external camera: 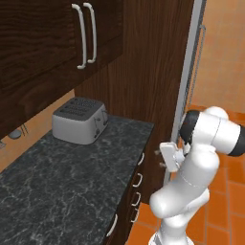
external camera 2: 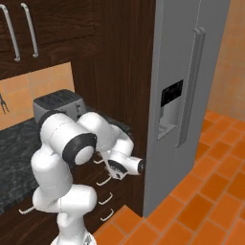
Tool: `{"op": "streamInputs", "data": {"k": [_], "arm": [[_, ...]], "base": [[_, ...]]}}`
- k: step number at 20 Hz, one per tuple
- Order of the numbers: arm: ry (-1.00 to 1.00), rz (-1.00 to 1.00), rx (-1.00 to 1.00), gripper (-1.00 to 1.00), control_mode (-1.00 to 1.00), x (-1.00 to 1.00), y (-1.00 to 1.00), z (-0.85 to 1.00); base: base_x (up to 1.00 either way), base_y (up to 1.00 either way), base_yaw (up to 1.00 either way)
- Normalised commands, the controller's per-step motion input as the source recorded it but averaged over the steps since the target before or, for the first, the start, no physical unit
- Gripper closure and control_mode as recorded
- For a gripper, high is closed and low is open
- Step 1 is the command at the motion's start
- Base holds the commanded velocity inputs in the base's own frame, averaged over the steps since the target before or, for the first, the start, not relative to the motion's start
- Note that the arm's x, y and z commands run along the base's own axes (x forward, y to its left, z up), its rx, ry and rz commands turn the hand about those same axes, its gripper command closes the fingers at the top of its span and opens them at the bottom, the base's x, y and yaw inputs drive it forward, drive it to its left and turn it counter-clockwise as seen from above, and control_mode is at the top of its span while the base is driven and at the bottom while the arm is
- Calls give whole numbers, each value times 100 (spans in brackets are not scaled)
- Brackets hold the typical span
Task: Take a straw from the drawer in front and place it inside the glass cup on the dining counter.
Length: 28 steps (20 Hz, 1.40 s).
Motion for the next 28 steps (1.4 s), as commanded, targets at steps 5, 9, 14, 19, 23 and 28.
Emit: {"op": "streamInputs", "data": {"k": [5,9,14,19,23,28], "arm": [[0,0,9,-100,-100,31,11,-43],[-1,0,10,-100,-100,44,5,-37],[-1,0,7,-100,-100,52,4,-36],[0,0,5,-100,-100,51,15,-39],[0,0,3,-100,-100,54,21,-40],[0,0,2,-100,-100,45,24,-37]], "base": [[0,0,0],[0,0,0],[0,0,0],[0,0,0],[0,0,0],[0,0,0]]}}
